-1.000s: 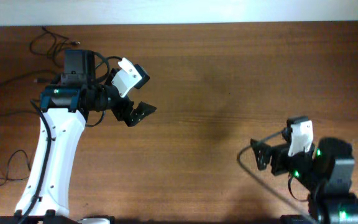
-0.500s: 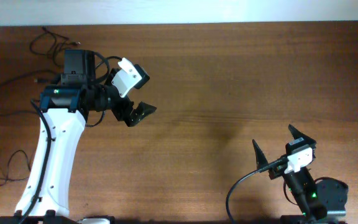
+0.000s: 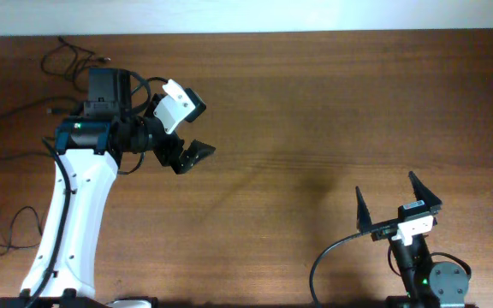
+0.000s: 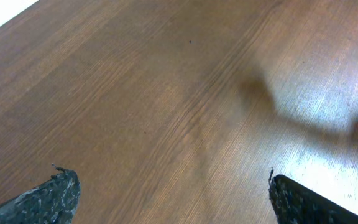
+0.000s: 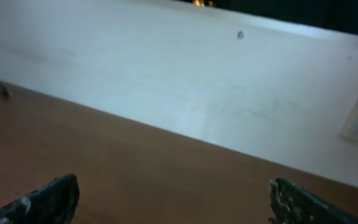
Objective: Untangle cables
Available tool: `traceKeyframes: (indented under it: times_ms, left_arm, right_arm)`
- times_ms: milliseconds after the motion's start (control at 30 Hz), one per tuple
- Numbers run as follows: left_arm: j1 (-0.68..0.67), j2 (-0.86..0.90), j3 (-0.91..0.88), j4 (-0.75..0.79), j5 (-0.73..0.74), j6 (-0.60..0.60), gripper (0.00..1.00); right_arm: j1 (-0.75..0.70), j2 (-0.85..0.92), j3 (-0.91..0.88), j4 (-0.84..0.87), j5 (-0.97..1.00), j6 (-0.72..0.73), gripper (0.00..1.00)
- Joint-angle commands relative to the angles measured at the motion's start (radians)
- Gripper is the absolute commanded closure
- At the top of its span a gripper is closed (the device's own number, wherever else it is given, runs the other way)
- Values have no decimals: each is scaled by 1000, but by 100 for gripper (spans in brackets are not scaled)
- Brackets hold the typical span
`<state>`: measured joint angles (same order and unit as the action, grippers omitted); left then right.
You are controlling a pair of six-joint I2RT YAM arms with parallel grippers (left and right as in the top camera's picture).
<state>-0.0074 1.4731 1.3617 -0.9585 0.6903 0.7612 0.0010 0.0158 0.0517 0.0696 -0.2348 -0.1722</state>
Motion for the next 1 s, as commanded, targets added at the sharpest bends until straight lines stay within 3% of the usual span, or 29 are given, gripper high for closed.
traceKeyframes:
  times_ms: [0, 133, 300, 533, 633, 967]
  left_arm:
    - [-3, -17, 13, -1, 0, -12, 1]
    - [-3, -17, 13, -1, 0, -12, 1]
    - [-3, -17, 13, -1, 0, -12, 1]
    - [-3, -17, 13, -1, 0, -12, 1]
    - [-3, -17, 13, -1, 0, -12, 1]
    - [-3, -17, 13, -1, 0, -12, 1]
  right_arm:
    - [5, -13, -46, 42, 46, -3, 2]
    - [5, -13, -46, 21, 64, 8, 2]
    - [-3, -13, -46, -141, 65, 11, 2]
    - [-5, -13, -46, -138, 93, 34, 2]
    - [-16, -13, -46, -150, 190, 178, 2]
    - [-16, -13, -46, -154, 225, 169, 1]
